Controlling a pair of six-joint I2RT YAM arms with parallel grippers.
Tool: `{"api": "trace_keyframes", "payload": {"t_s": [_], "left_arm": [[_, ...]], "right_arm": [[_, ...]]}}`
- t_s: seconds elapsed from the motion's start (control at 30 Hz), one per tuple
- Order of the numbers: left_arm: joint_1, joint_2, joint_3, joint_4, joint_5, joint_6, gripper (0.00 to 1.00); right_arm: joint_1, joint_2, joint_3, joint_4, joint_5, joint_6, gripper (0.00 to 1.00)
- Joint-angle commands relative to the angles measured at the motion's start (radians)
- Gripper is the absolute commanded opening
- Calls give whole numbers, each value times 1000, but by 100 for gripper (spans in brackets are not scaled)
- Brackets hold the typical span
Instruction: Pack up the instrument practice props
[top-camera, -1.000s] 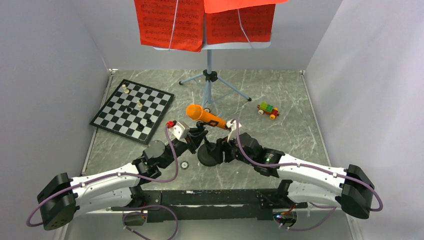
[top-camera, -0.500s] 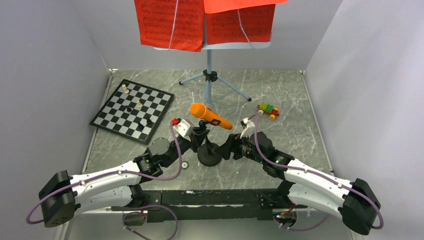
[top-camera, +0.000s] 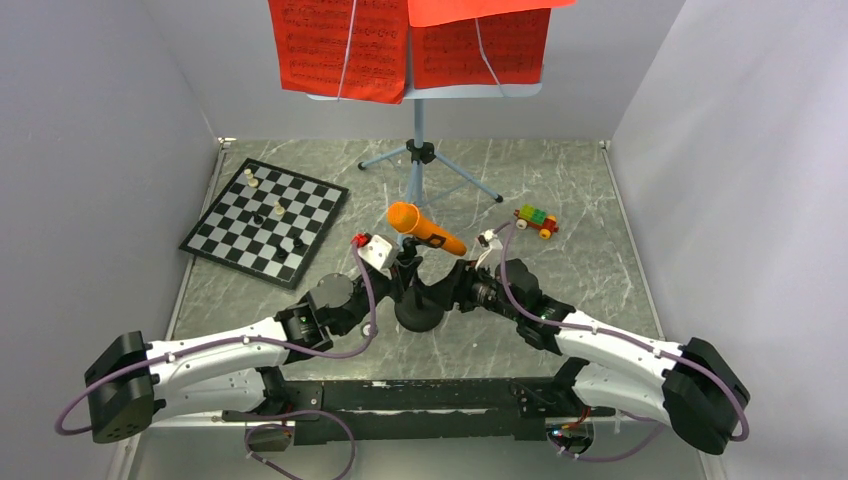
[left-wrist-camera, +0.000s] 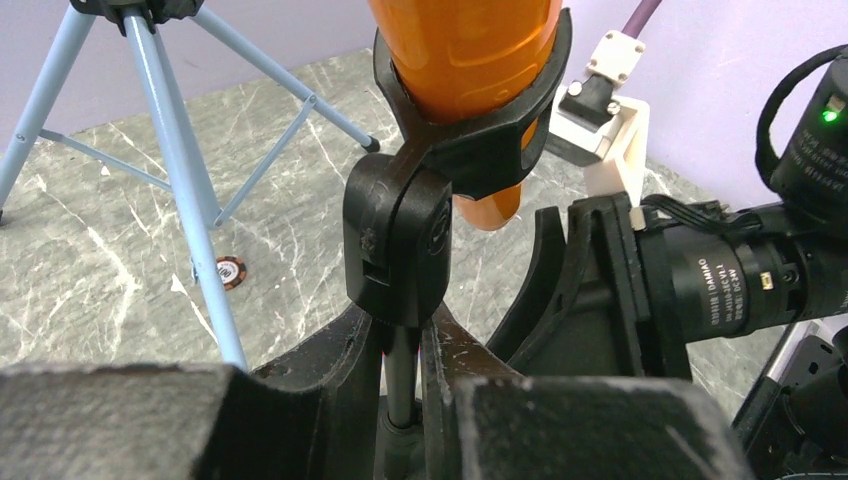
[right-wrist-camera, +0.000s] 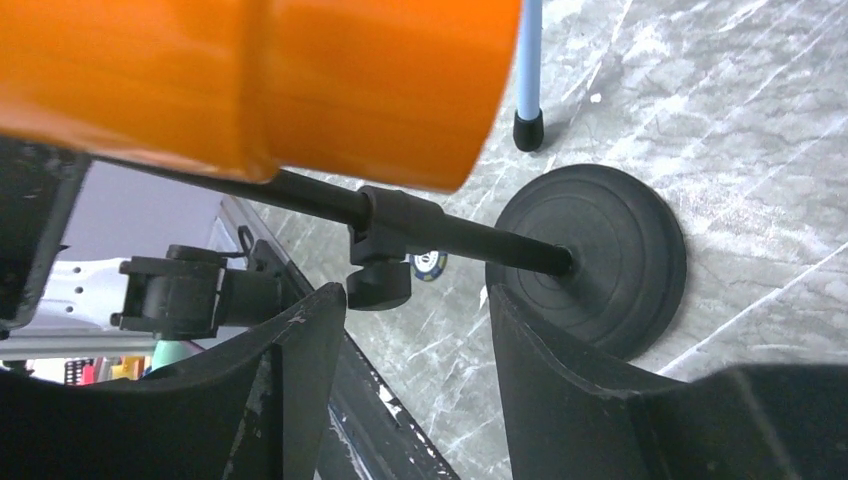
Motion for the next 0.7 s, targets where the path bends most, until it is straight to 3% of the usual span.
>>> {"api": "trace_keyframes", "payload": {"t_s": [0.0,0.23,0.5,0.67], "left_arm": [[-16,31,4,-126,-47,-30,0],[-33,54,13,-129,-44,-32,0],[-39,85,18,-126,-29,-39,0],[-39,107,21,-127,-19,-51,0]], "right_arm": [[-5,32,19,87,-15,23,58],[-6,74,44,120,-22,1,45],[-4,70,67,48,-10,-117,3],[78,34,131,-158,179,-329,0]]}}
